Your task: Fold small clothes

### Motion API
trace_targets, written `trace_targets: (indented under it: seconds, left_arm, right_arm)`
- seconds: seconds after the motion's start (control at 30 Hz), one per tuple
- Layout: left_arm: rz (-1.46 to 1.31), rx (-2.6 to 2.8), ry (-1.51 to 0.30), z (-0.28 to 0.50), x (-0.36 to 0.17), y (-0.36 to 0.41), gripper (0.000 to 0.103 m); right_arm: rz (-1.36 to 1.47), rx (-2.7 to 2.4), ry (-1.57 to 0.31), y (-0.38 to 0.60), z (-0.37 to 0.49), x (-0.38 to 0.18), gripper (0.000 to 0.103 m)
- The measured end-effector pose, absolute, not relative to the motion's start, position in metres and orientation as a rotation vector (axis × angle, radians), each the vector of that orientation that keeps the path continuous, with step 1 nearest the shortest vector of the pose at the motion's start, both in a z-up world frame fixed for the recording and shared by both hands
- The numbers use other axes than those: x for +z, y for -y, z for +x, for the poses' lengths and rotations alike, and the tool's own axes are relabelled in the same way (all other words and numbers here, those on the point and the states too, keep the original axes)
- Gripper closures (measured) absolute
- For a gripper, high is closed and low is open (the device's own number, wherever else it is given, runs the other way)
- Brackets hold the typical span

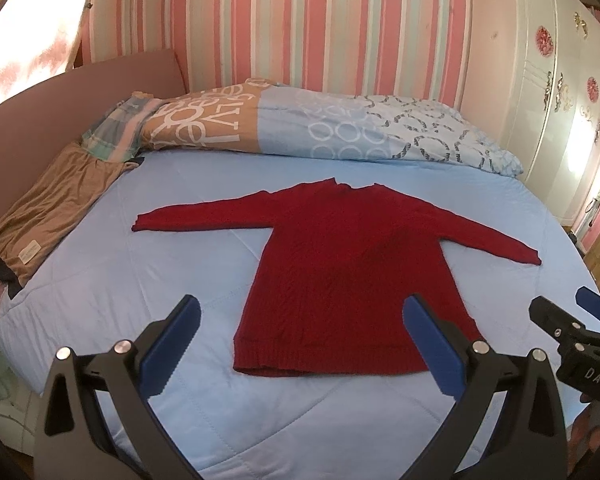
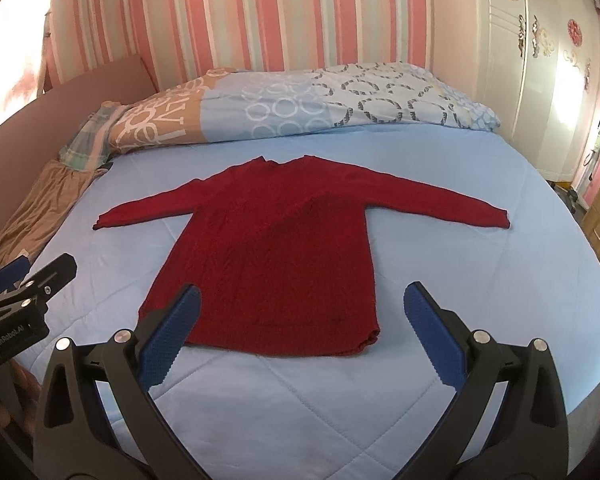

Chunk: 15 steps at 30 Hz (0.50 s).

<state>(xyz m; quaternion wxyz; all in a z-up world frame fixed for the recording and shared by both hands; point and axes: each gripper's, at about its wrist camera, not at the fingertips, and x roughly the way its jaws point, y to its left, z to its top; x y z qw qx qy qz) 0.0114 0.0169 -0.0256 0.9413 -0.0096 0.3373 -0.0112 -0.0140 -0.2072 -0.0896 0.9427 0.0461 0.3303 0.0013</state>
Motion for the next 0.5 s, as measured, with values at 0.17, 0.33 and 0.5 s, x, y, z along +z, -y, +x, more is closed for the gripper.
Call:
trace_targets:
  seconds: [0.17,0.33,0.5]
  left_arm:
    - [-0.013,-0.025,-0.685,0.015,-0.0254,-0.015,0.002]
    - [-0.002,-0.026,-0.674,0.0199,-0.023,-0.0134,0.002]
    - [-0.009,-0.021,-0.663,0.0233,-0.0238,-0.0107,0.001]
  right_arm:
    - [0.098,-0.005,-0.672,0.2094,-0.0135,-0.0889,0.003]
    - [0.112,-0.009,-0.67,0.2116,-0.0113,-0.0885,0.003]
    - [0.111,-0.015,-0.67,0.2126,-0.0092,-0.0886,0.003]
